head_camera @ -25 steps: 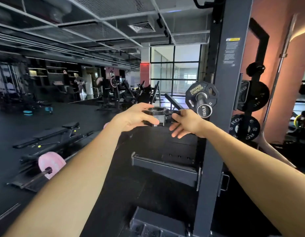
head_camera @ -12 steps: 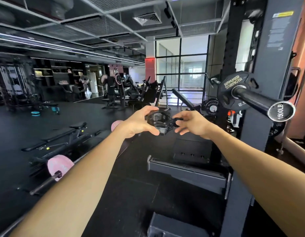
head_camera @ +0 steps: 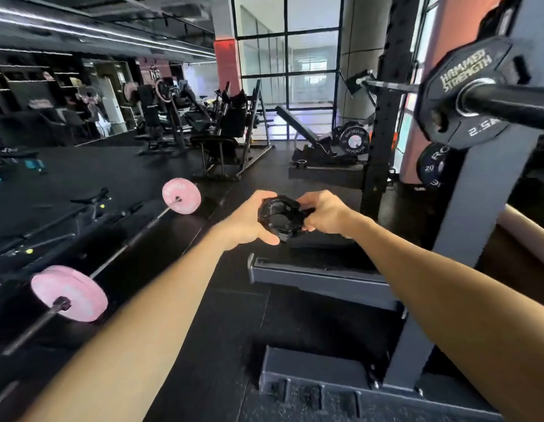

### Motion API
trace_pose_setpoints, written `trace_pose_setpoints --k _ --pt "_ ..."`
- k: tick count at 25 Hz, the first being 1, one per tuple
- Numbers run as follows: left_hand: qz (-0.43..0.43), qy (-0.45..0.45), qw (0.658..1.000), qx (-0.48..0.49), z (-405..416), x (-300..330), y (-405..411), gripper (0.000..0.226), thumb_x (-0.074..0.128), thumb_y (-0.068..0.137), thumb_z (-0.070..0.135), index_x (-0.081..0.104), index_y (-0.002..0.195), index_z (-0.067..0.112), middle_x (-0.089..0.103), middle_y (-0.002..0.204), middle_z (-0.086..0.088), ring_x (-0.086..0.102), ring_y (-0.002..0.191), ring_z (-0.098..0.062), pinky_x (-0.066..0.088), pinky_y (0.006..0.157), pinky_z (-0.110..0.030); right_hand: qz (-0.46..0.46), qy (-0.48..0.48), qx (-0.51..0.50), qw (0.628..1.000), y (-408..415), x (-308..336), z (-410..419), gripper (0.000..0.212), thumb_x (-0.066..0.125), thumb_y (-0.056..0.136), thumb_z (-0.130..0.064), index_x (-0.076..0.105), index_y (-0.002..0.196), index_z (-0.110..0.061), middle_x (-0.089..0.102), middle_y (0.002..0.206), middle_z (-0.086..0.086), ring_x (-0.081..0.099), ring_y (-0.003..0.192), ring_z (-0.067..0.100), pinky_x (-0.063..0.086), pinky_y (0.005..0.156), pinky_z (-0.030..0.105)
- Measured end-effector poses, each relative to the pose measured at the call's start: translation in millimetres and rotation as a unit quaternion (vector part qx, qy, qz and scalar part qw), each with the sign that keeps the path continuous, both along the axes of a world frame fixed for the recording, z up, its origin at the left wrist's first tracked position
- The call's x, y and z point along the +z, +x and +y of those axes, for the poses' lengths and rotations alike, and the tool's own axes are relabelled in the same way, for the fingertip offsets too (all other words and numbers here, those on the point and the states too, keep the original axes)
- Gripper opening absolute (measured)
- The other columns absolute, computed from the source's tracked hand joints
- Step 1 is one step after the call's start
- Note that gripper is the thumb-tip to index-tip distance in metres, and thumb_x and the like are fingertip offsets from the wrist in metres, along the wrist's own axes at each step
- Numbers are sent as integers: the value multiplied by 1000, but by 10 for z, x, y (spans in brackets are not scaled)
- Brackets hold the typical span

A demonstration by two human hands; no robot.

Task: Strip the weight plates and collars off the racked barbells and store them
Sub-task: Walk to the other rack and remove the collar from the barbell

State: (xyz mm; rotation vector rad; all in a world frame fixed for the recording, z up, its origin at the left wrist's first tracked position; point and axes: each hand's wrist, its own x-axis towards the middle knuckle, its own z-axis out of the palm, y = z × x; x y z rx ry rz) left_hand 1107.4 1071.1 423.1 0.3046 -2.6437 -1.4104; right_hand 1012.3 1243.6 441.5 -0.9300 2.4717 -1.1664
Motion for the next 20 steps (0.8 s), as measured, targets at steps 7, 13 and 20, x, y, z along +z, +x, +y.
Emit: trace_pose_setpoints --k 7,13,20 --pt "-45 7 998 30 -764 -810 -1065 95 90 52 3 42 130 27 53 130 2 49 124 -21 45 104 -47 -22 61 -10 998 -1081 -776 -824 55 58 77 12 60 125 -15 67 118 8 61 102 24 55 85 31" --pt "-119 26 992 24 -1180 -1852 -1840 93 90 47 15 42 124 39 55 132 5 52 124 -22 47 99 -49 -79 114 -27 990 -1919 -1860 -1295 56 56 77 14 61 123 -16 66 117 9 59 101 23 51 81 26" --pt "-196 8 980 30 -1470 -2788 -2360 94 89 50 19 38 126 41 55 128 7 52 120 -23 43 103 -48 -128 145 -44 980 -2431 -2849 -1667 52 52 77 14 65 116 -18 68 108 10 62 97 27 53 81 31"
